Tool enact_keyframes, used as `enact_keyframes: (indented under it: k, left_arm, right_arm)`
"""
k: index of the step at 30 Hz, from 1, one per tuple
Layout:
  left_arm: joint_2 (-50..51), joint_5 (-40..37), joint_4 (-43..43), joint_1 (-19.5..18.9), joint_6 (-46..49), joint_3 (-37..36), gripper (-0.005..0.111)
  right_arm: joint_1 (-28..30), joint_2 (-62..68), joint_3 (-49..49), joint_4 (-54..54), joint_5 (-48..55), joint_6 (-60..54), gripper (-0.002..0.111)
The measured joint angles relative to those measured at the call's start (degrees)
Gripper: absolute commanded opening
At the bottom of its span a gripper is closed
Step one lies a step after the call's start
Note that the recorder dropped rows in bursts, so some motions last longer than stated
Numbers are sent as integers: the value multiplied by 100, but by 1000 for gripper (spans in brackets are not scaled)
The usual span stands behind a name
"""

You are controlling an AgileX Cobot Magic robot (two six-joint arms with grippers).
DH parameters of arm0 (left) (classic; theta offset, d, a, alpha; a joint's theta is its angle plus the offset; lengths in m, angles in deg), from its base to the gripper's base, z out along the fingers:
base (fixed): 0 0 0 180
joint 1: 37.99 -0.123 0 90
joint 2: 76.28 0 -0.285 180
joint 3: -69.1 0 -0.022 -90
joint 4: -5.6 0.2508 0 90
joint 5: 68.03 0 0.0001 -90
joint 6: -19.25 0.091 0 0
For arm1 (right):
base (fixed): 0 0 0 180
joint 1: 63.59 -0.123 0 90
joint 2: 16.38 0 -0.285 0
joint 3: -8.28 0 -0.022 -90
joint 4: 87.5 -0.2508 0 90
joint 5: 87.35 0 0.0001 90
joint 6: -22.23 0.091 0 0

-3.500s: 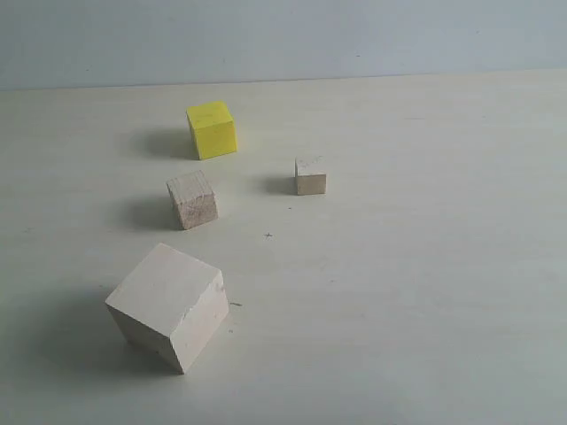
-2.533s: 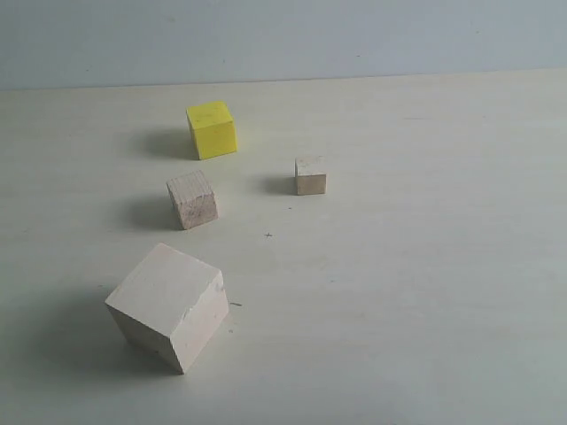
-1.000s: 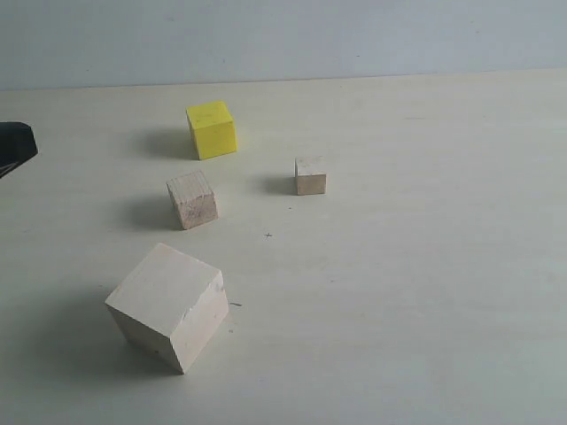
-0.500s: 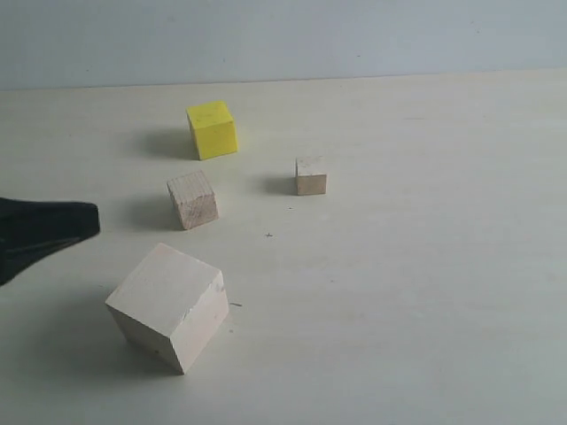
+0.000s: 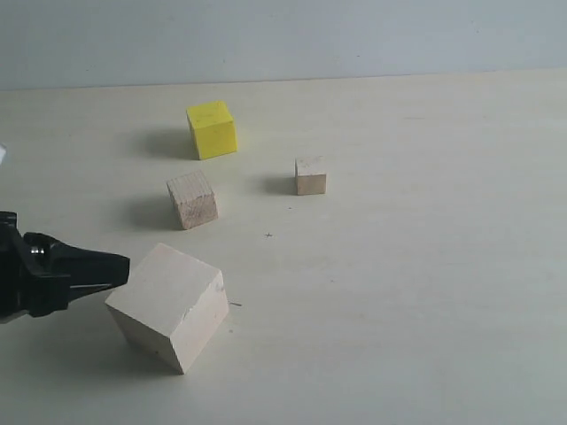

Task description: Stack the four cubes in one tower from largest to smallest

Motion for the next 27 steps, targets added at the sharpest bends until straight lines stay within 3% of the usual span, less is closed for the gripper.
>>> enact_keyframes:
  k: [9,16,22,27]
  left_arm:
    - [393,-572,-9,0,351,-847,0]
    - [393,-1541,-45,0,404,-909,0]
    - [681,-1251,-145,0,570,-909,0]
    - [1152,-837,-659,0,1309,-909,0]
  right_arm:
    - [-191,324,-273,-174,531,-245,0]
    - [-191,324,-273,-174,535,-245,0]
    - [-191,324,-273,-174,544,-245,0]
    - [-191,324,-273,-174,544,-245,0]
